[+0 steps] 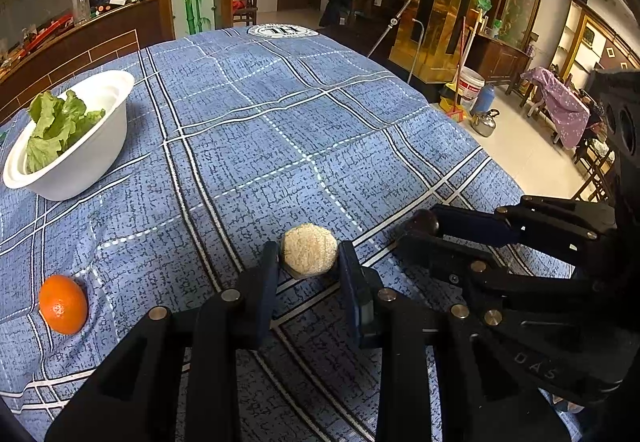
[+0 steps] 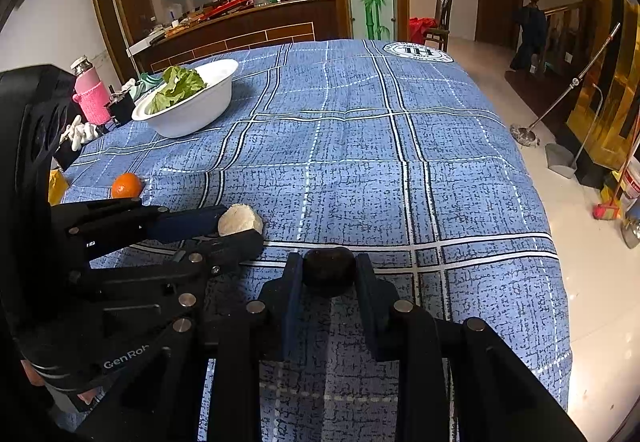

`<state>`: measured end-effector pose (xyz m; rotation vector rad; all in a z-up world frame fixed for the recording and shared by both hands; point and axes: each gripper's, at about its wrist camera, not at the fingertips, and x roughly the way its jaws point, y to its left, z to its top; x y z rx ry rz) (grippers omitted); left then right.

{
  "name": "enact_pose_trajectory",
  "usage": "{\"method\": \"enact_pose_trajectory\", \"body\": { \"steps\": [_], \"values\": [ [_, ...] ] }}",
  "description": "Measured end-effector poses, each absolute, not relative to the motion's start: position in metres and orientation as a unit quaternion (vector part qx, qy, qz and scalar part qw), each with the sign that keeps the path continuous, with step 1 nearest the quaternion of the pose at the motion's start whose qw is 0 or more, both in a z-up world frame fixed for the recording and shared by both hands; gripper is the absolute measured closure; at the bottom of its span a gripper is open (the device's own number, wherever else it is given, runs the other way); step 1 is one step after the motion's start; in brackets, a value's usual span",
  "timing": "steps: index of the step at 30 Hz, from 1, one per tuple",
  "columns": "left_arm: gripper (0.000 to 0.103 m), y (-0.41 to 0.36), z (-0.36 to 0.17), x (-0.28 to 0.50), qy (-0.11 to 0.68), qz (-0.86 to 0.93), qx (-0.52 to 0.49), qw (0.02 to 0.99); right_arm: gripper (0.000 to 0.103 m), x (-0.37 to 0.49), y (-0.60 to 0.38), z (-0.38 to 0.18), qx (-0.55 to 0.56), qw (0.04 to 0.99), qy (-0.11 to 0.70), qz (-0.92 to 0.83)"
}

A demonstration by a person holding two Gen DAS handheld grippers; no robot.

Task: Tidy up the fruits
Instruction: 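Lift the yam piece and dark brown fruit and carry both toward the yellow tray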

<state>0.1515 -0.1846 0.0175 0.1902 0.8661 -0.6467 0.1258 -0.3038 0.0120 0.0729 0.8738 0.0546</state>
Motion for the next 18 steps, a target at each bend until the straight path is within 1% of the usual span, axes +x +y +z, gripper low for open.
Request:
{"method": "enact_pose_trajectory", "body": {
  "steps": [18],
  "values": [
    [0.077, -0.171, 0.032, 0.140, 0.392, -0.301, 0.085, 0.865, 0.076, 0.111, -0.303, 0.025, 0.039, 0.913, 0.406, 0.026]
  ]
}}
